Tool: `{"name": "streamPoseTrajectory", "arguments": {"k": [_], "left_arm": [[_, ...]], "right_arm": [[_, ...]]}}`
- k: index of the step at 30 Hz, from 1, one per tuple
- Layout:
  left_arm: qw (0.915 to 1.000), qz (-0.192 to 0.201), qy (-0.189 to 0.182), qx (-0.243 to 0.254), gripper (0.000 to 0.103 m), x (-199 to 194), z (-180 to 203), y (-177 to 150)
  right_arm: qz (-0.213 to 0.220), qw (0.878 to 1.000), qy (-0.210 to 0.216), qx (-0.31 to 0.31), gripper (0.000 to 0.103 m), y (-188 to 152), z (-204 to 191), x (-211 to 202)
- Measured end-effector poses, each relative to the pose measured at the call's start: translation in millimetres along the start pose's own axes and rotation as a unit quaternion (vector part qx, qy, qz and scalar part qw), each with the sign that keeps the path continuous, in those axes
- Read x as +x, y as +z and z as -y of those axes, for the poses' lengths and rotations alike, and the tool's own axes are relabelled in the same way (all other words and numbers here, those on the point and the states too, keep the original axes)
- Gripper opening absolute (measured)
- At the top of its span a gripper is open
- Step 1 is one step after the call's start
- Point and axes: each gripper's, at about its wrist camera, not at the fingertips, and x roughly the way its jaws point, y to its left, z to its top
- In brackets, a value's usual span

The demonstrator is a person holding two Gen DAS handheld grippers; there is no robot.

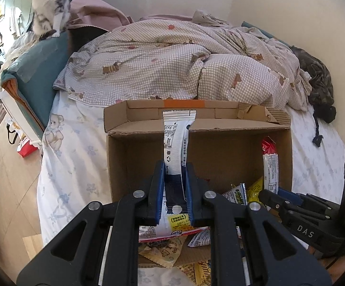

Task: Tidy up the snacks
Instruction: 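Carry the stick packet with the left gripper while the right gripper carries the bar packet into the box, then open both grippers to drop the stick and bar packets into the box, then withdraw both tools back toward the remaining snacks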

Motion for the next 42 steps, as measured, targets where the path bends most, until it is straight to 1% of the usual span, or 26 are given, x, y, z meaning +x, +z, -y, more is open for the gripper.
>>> {"name": "streamPoseTrajectory", "arguments": {"k": [3, 6, 8, 9, 10, 11, 12, 13, 14, 15, 16, 17, 21, 25, 27, 28, 29, 31, 33, 35, 38, 40, 42], "left_arm": [[1.0, 0.002, 0.001, -0.003, 0.014, 0, -2, 0], [0.9999, 0.005, 0.006, -0.012, 0.015, 0, -2, -1], [0.9999, 0.003, 0.002, -0.01, 0.015, 0, -1, -2], [1.0, 0.003, 0.003, -0.007, 0.019, 0, 0, -2], [1.0, 0.004, 0.004, -0.004, 0.03, -1, 1, -3], [1.0, 0.007, 0.006, -0.002, 0.039, -2, 2, -3], [0.9999, 0.011, 0.007, -0.003, 0.059, -3, 2, -4], [0.9998, 0.017, 0.007, -0.005, 0.076, -6, 2, -4], [0.9996, 0.025, 0.007, -0.008, 0.082, -9, 2, -5], [0.9994, 0.033, 0.006, -0.012, 0.089, -12, 1, -5], [0.9992, 0.036, 0.006, -0.012, 0.089, -13, 1, -5], [0.9992, 0.039, 0.004, -0.011, 0.089, -14, 1, -4], [0.9991, 0.041, 0.01, -0.004, 0.089, -16, 3, -4], [0.9991, 0.041, 0.011, -0.005, 0.089, -19, 2, -8], [0.9989, 0.047, 0.007, -0.003, 0.089, -25, 1, -11], [0.9984, 0.055, 0.011, 0.0, 0.089, -30, 1, -14], [0.998, 0.06, 0.017, 0.002, 0.089, -33, 0, -15], [0.9972, 0.069, 0.027, 0.0, 0.089, -41, -2, -18], [0.9963, 0.077, 0.039, -0.007, 0.089, -48, -6, -20], [0.995, 0.081, 0.054, -0.022, 0.089, -54, -11, -21], [0.9925, 0.094, 0.069, -0.037, 0.089, -62, -19, -25], [0.9913, 0.103, 0.072, -0.039, 0.089, -68, -21, -28], [0.9913, 0.105, 0.069, -0.038, 0.089, -75, -22, -35]], "right_arm": [[0.001, 1.0, 0.009, 0.009, 0.037, 1, 2, -1], [-0.001, 1.0, -0.002, 0.008, 0.037, -1, 3, 1], [-0.002, 1.0, 0.002, 0.01, 0.037, -1, 4, 1], [-0.001, 1.0, 0.003, 0.01, 0.037, -1, 4, 1], [0.0, 1.0, 0.003, 0.009, 0.037, -1, 3, 0], [0.002, 1.0, 0.006, 0.008, 0.037, -1, 3, -1], [0.003, 1.0, 0.009, 0.008, 0.037, 0, 2, -1], [0.002, 1.0, 0.014, 0.01, 0.037, 0, 1, -1], [0.0, 1.0, 0.019, 0.012, 0.038, 1, 1, -1], [0.0, 1.0, 0.022, 0.014, 0.048, 1, 2, -1], [0.001, 1.0, 0.023, 0.017, 0.056, 1, 2, -1], [0.007, 1.0, 0.022, 0.018, 0.068, 1, 2, -3], [0.016, 1.0, 0.016, 0.004, 0.069, 1, -1, -8], [0.015, 1.0, 0.016, 0.009, 0.069, 1, 1, -9], [0.02, 1.0, 0.017, 0.008, 0.069, 1, 0, -13], [0.025, 1.0, 0.013, 0.003, 0.069, 1, -2, -15], [0.035, 0.999, 0.003, -0.004, 0.07, 0, -5, -20], [0.052, 0.999, -0.001, -0.014, 0.078, -3, -9, -28], [0.067, 0.998, -0.002, -0.02, 0.089, -6, -13, -37], [0.079, 0.997, -0.005, -0.024, 0.091, -12, -17, -48], [0.093, 0.995, -0.02, -0.023, 0.091, -19, -20, -63], [0.103, 0.994, -0.029, -0.029, 0.091, -24, -22, -72], [0.105, 0.993, -0.028, -0.035, 0.091, -30, -22, -79]]}}
